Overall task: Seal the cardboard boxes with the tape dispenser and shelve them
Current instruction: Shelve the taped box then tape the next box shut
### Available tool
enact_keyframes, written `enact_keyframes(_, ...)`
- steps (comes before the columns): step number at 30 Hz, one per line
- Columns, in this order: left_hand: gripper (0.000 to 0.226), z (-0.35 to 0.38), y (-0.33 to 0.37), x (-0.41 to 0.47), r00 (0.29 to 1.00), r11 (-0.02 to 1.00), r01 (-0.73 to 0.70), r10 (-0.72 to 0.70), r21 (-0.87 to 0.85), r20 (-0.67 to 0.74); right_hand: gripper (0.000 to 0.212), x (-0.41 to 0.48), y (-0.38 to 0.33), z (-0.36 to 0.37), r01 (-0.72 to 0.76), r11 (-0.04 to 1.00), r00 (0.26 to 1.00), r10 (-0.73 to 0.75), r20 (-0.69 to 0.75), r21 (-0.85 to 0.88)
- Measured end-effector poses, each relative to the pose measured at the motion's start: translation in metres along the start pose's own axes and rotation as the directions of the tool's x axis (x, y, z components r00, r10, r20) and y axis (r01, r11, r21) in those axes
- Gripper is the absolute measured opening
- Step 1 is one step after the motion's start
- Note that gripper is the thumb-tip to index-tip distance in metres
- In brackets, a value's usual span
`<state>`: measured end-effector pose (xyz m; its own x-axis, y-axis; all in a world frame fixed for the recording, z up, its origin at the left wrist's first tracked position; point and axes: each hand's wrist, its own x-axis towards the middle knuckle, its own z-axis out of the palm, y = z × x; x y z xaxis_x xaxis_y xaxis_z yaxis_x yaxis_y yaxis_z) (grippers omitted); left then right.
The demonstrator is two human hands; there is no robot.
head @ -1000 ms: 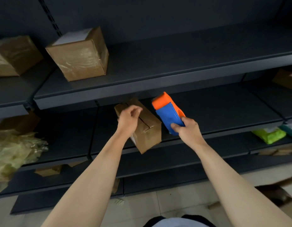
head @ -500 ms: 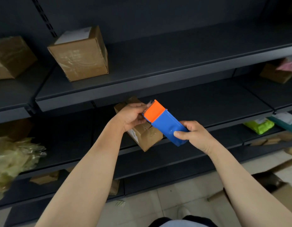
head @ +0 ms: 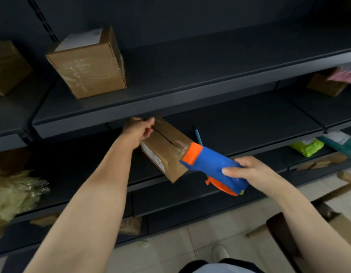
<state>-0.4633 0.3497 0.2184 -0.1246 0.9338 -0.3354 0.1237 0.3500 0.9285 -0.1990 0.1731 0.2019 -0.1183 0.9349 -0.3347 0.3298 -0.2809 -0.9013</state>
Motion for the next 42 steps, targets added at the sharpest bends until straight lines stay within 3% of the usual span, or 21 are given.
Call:
enact_keyframes(3,0.023,0.004,-0.009,0.004,0.997,0.986,-0.057,0.048,0.157,0.062,0.038,-0.001,0.008,0.004,-0.075,0.995,0.996,0.071,-0.051,-0.065)
enact_keyframes(7,0.018,0.006,-0.021,0.010,0.985,0.953,-0.168,0.172,0.253,0.009,0.051,0.006,0.012,0.006,-0.155,0.982,0.978,0.137,-0.160,-0.105)
enact_keyframes(13,0.018,0.013,-0.035,0.017,0.982,0.933,-0.172,0.189,0.315,-0.026,0.043,0.009,0.020,0.016,-0.195,0.967,0.977,0.178,-0.114,-0.165)
enact_keyframes(19,0.016,0.021,-0.040,0.011,0.972,0.917,-0.185,0.224,0.354,-0.072,0.061,0.007,0.022,0.020,-0.216,0.969,0.974,0.206,-0.093,-0.123)
enact_keyframes(25,0.011,0.026,-0.046,0.005,0.949,0.840,-0.222,0.303,0.495,-0.088,0.045,0.008,0.019,0.020,-0.223,0.960,0.973,0.208,-0.100,-0.171)
enact_keyframes(27,0.022,0.028,-0.047,0.004,0.941,0.831,-0.216,0.317,0.512,-0.117,0.043,0.009,0.019,0.020,-0.223,0.959,0.972,0.206,-0.110,-0.175)
enact_keyframes(30,0.066,0.027,-0.043,0.007,0.953,0.839,-0.154,0.267,0.523,-0.147,0.045,0.011,0.021,0.021,-0.223,0.956,0.973,0.207,-0.099,-0.193)
enact_keyframes(32,0.056,0.026,-0.041,0.008,0.946,0.850,-0.143,0.267,0.507,-0.181,0.046,0.012,0.022,0.023,-0.226,0.955,0.973,0.212,-0.093,-0.192)
enact_keyframes(35,0.017,0.027,-0.042,0.000,0.901,0.813,-0.213,0.378,0.542,-0.213,0.045,0.016,0.023,0.025,-0.226,0.952,0.972,0.206,-0.115,-0.206)
enact_keyframes(38,0.011,0.027,-0.047,-0.012,0.837,0.650,-0.406,0.547,0.643,-0.025,0.045,0.019,0.022,0.024,-0.223,0.950,0.971,0.198,-0.133,-0.220)
enact_keyframes(40,0.019,0.031,-0.049,-0.018,0.835,0.585,-0.506,0.516,0.634,0.191,0.044,0.021,0.022,0.025,-0.226,0.952,0.970,0.201,-0.134,-0.208)
enact_keyframes(42,0.030,0.035,-0.054,-0.022,0.841,0.552,-0.531,0.437,0.643,0.319,0.045,0.022,0.023,0.026,-0.239,0.949,0.967,0.214,-0.139,-0.204)
